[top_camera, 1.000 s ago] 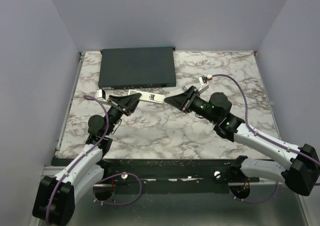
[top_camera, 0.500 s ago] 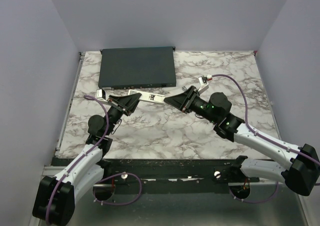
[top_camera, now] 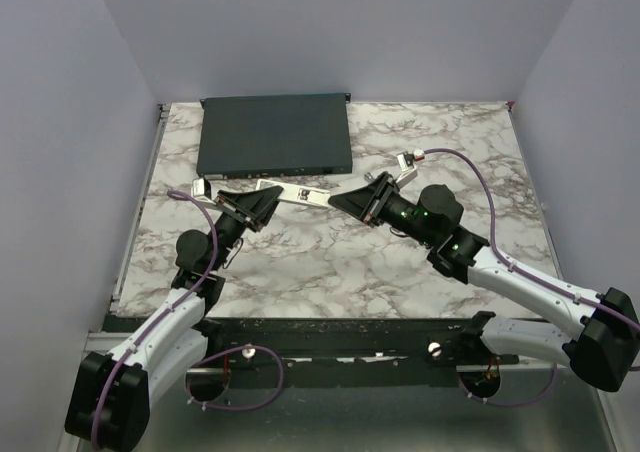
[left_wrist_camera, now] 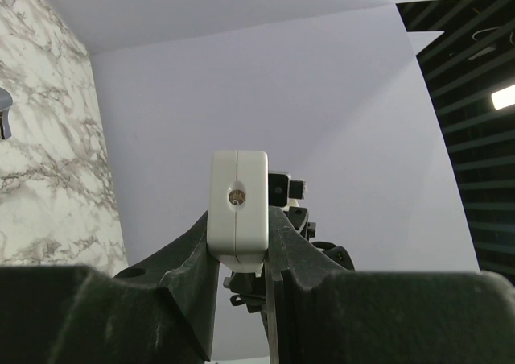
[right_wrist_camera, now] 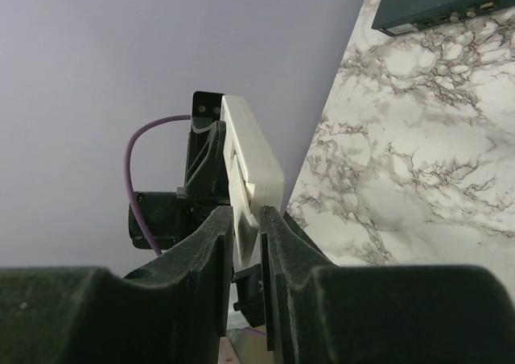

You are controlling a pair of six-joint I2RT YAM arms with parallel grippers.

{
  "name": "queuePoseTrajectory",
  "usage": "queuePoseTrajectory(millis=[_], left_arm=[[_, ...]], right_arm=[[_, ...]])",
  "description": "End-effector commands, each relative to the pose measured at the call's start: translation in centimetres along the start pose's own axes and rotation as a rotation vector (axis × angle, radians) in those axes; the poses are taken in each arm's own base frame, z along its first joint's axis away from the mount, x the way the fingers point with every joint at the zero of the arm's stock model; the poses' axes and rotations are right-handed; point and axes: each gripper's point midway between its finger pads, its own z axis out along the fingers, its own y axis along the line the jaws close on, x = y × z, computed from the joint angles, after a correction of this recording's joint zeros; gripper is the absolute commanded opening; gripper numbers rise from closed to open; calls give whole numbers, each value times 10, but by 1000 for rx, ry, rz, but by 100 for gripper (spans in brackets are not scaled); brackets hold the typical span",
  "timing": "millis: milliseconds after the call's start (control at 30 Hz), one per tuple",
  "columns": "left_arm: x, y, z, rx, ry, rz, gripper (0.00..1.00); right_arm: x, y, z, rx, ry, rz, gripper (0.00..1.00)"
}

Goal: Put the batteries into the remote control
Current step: Load the battery cover into the remote control.

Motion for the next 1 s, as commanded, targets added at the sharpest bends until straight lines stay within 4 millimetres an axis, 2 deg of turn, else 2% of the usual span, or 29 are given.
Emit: queuePoseTrajectory(millis=[0, 100, 200, 433, 733, 967], left_arm=[[6, -9, -1, 15, 27, -7, 0], [10, -2, 0, -67, 52, -21, 0], [10, 2, -1, -108, 54, -26, 0], [10, 3, -4, -116, 46, -30, 0], [9, 8, -4, -139, 41, -37, 0], [9, 8, -4, -134, 43, -45, 0]], right_arm=[[-7, 7, 1, -9, -25, -22, 25], [-7, 8, 0, -10, -27, -22, 20], [-8, 5, -2, -2, -31, -20, 21], [-6, 1, -2, 8, -32, -10, 20], [-12, 1, -4, 10, -71, 5, 4], [-13, -5, -5, 20, -90, 25, 1]])
